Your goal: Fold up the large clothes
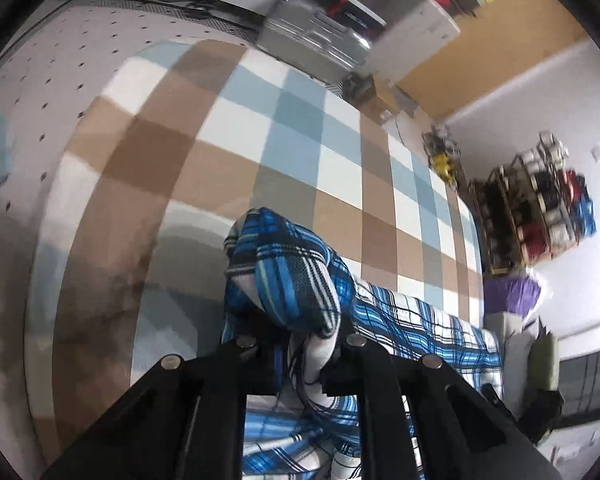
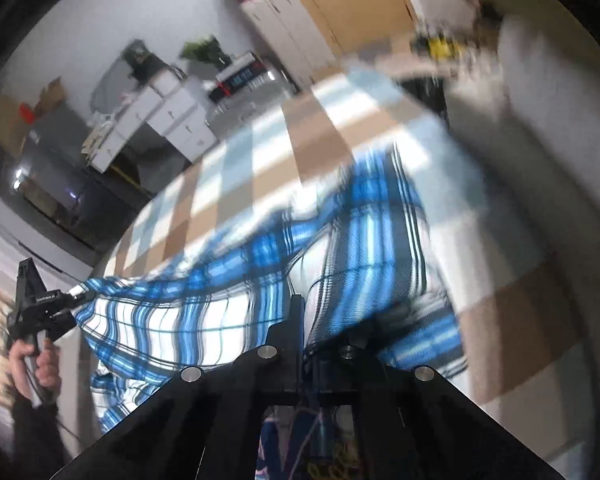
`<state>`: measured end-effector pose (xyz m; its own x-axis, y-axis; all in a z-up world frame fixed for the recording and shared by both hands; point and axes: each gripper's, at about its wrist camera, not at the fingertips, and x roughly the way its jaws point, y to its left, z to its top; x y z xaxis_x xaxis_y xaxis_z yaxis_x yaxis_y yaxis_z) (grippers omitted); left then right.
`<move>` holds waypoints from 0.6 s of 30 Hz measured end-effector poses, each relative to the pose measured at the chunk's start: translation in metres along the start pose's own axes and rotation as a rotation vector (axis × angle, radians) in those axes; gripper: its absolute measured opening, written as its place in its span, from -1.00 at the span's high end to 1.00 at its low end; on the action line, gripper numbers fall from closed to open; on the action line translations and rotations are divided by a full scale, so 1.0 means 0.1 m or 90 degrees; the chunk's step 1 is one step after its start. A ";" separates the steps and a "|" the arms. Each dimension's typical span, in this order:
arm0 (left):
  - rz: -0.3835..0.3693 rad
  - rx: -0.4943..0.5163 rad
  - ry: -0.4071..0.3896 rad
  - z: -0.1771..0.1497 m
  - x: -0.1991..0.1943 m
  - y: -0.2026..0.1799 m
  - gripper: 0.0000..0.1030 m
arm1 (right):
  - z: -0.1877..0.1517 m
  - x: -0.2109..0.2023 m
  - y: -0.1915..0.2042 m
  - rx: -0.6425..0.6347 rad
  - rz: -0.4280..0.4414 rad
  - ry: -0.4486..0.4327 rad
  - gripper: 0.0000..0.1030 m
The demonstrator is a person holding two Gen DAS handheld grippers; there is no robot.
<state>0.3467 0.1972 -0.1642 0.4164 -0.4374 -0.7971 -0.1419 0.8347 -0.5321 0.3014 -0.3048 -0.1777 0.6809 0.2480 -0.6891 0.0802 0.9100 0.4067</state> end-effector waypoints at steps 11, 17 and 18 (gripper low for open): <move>0.078 0.085 0.041 -1.21 -0.23 -0.02 0.89 | -0.16 -0.40 0.07 -0.111 -0.094 -0.020 0.96; 0.071 0.048 0.026 -1.16 -0.44 0.19 0.87 | -0.40 -0.08 -0.17 -0.099 -0.122 0.059 0.85; 0.063 0.052 0.001 -1.07 -0.54 0.16 0.82 | -0.41 -0.11 -0.17 -0.097 -0.119 0.051 0.84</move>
<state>0.2262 0.1983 -0.1597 0.4027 -0.3518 -0.8450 -0.1085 0.8983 -0.4257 0.2632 -0.3097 -0.2016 0.6038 0.0916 -0.7918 0.0835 0.9806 0.1771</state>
